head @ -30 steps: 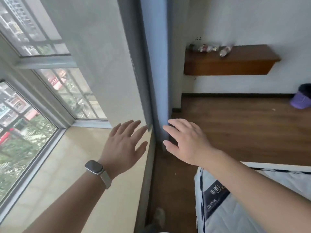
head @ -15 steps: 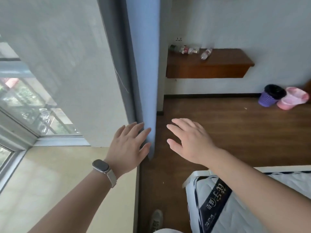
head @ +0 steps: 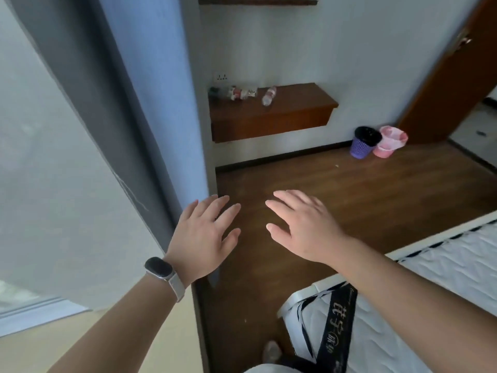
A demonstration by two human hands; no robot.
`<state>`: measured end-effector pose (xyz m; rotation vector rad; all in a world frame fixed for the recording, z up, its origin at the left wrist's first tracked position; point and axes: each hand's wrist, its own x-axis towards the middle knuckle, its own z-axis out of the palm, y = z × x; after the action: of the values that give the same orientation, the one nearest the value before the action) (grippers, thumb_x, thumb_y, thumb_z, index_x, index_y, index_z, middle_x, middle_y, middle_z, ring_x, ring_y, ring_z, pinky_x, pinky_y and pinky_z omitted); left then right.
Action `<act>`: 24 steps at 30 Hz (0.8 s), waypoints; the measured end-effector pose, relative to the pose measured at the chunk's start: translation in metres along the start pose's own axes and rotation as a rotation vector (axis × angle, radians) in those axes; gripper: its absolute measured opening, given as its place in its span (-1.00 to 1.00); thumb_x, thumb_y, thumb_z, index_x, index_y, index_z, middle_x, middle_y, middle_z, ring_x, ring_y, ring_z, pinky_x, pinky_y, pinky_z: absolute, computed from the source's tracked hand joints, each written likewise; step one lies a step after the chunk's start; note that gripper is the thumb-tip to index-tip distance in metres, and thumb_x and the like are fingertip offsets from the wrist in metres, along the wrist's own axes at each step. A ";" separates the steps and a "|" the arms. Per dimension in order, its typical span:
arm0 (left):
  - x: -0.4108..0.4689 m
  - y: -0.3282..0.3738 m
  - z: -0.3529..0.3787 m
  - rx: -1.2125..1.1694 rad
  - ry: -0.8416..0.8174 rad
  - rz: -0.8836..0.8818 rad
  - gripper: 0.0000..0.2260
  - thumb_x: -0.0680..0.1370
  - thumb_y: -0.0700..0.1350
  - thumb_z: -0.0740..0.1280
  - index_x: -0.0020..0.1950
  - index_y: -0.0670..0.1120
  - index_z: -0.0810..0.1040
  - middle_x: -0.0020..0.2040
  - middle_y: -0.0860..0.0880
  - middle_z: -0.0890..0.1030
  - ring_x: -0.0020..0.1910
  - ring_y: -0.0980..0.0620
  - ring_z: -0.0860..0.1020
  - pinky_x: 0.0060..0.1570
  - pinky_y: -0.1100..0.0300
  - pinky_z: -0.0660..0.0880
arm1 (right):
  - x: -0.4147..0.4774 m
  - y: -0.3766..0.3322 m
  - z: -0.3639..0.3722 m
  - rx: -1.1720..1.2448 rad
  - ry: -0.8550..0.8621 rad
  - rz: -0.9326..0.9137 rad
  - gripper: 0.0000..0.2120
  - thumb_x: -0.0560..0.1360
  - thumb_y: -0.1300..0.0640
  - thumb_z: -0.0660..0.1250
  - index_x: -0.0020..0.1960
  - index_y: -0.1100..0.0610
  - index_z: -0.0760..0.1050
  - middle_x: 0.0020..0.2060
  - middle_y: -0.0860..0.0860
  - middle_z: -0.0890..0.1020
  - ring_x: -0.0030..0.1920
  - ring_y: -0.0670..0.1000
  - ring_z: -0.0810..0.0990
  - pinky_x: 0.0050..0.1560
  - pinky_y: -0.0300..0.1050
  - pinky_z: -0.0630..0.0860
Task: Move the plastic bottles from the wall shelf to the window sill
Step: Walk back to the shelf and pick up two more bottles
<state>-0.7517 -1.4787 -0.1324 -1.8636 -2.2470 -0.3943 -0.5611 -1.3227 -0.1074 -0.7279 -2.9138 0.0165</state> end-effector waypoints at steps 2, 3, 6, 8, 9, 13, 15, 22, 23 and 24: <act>0.019 -0.002 0.003 -0.013 0.023 0.029 -0.57 0.59 0.11 0.17 0.36 -0.07 0.55 0.33 -0.14 0.57 0.32 -0.24 0.52 0.27 -0.25 0.46 | 0.006 0.011 -0.002 0.000 -0.006 0.028 -0.47 0.54 -0.22 0.09 0.37 0.02 0.49 0.36 0.02 0.51 0.36 0.13 0.44 0.26 0.14 0.44; 0.029 -0.002 0.005 -0.019 0.031 0.042 -0.57 0.59 0.11 0.17 0.35 -0.07 0.55 0.32 -0.15 0.58 0.32 -0.24 0.52 0.27 -0.25 0.46 | 0.009 0.017 -0.002 -0.002 -0.012 0.041 -0.47 0.54 -0.22 0.09 0.38 0.02 0.49 0.36 0.02 0.51 0.36 0.13 0.44 0.27 0.13 0.43; 0.062 0.000 0.016 -0.046 0.068 0.072 -0.57 0.58 0.10 0.18 0.34 -0.09 0.56 0.31 -0.15 0.59 0.31 -0.24 0.53 0.25 -0.25 0.48 | 0.021 0.041 0.000 0.000 -0.004 0.087 -0.47 0.54 -0.22 0.09 0.37 0.02 0.49 0.36 0.02 0.51 0.35 0.13 0.45 0.27 0.13 0.44; 0.086 0.001 0.025 -0.050 0.070 0.085 -0.57 0.58 0.09 0.19 0.33 -0.09 0.57 0.30 -0.15 0.59 0.30 -0.24 0.54 0.25 -0.25 0.47 | 0.033 0.060 0.004 0.002 -0.008 0.110 -0.47 0.54 -0.23 0.10 0.36 0.01 0.50 0.35 0.02 0.52 0.34 0.13 0.46 0.25 0.12 0.45; 0.098 0.002 0.031 -0.049 0.069 0.089 -0.58 0.57 0.08 0.20 0.33 -0.09 0.58 0.29 -0.15 0.59 0.29 -0.24 0.54 0.25 -0.24 0.47 | 0.039 0.071 0.008 0.002 -0.011 0.119 -0.47 0.53 -0.23 0.10 0.36 0.01 0.50 0.36 0.02 0.52 0.34 0.12 0.46 0.24 0.11 0.45; 0.142 0.002 0.053 -0.037 0.058 0.088 -0.59 0.57 0.07 0.21 0.32 -0.08 0.59 0.27 -0.14 0.60 0.25 -0.22 0.54 0.23 -0.20 0.48 | 0.072 0.109 0.022 0.016 -0.027 0.146 -0.46 0.53 -0.26 0.07 0.37 -0.03 0.48 0.37 -0.02 0.50 0.34 0.11 0.46 0.19 0.06 0.46; 0.169 -0.002 0.059 -0.026 0.026 0.091 -0.58 0.58 0.08 0.18 0.33 -0.07 0.59 0.28 -0.13 0.60 0.26 -0.22 0.55 0.24 -0.18 0.47 | 0.092 0.131 0.020 0.028 -0.010 0.161 -0.46 0.54 -0.26 0.07 0.38 -0.03 0.48 0.37 -0.02 0.50 0.33 0.11 0.46 0.20 0.05 0.46; 0.286 0.012 0.066 -0.043 -0.013 0.068 -0.58 0.61 0.11 0.17 0.37 -0.03 0.56 0.36 -0.10 0.56 0.30 -0.18 0.54 0.30 -0.16 0.42 | 0.138 0.225 0.014 0.098 0.029 0.237 -0.45 0.57 -0.23 0.06 0.44 0.00 0.41 0.42 0.00 0.45 0.41 0.09 0.38 0.33 0.07 0.38; 0.299 0.013 0.068 -0.030 -0.021 0.078 -0.58 0.61 0.12 0.17 0.38 -0.03 0.55 0.36 -0.10 0.56 0.29 -0.17 0.54 0.29 -0.15 0.43 | 0.144 0.235 0.014 0.103 0.035 0.232 -0.44 0.57 -0.24 0.05 0.44 0.01 0.42 0.41 0.01 0.46 0.40 0.09 0.39 0.33 0.08 0.39; 0.312 0.013 0.069 -0.021 -0.034 0.085 -0.56 0.61 0.14 0.16 0.38 -0.03 0.55 0.36 -0.10 0.56 0.29 -0.17 0.54 0.28 -0.14 0.44 | 0.150 0.244 0.014 0.107 0.037 0.223 -0.44 0.57 -0.23 0.04 0.43 0.02 0.42 0.41 0.02 0.46 0.40 0.10 0.40 0.33 0.08 0.39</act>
<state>-0.7958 -1.1643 -0.0981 -1.9836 -2.1839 -0.3762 -0.5801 -1.0364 -0.1126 -1.0183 -2.7565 0.1780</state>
